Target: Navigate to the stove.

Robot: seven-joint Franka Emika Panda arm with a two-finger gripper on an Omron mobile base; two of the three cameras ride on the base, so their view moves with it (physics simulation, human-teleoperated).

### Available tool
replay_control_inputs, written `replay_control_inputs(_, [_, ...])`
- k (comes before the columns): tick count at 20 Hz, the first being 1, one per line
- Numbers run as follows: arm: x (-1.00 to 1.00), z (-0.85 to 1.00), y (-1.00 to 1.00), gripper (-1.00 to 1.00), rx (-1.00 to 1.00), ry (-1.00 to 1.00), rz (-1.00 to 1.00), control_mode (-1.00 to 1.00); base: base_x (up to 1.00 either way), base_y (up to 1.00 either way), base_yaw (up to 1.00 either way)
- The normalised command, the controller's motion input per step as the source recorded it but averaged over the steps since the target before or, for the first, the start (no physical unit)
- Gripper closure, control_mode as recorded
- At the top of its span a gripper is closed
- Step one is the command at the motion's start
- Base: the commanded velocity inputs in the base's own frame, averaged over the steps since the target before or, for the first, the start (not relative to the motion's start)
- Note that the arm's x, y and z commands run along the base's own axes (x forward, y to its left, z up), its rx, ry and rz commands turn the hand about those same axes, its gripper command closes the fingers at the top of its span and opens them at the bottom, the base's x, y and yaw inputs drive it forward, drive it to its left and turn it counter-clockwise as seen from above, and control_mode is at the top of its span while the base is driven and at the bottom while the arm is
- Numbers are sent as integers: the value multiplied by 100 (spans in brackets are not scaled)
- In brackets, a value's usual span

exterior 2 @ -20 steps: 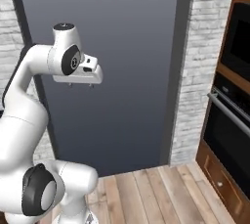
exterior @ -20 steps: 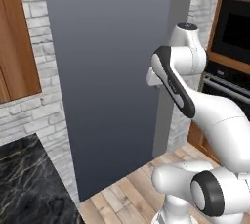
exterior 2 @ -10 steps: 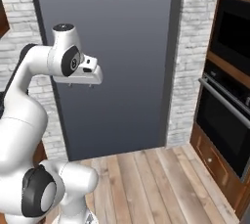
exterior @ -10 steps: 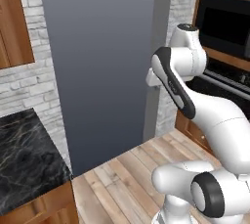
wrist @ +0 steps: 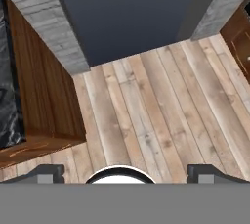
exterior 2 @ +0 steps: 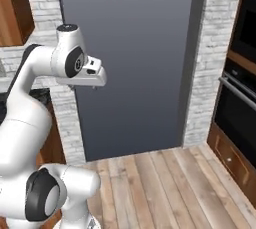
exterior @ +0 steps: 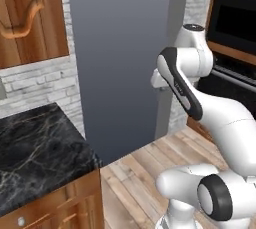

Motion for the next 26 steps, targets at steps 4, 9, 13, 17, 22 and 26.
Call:
replay_control_inputs(4, [0,0,0,-100,0,0,0,100,-38,90,2])
replay_control_inputs(9, [0,0,0,-100,0,0,0,100,-38,89,1])
replay_control_inputs(13, [0,0,0,-100,0,0,0,100,-25,99,3])
replay_control_inputs(17, [0,0,0,-100,0,0,0,100,-28,100,4])
replay_control_inputs(22, [0,0,0,-100,0,0,0,100,-23,100,11])
replay_control_inputs(26, [0,0,0,-100,0,0,0,100,-25,100,24])
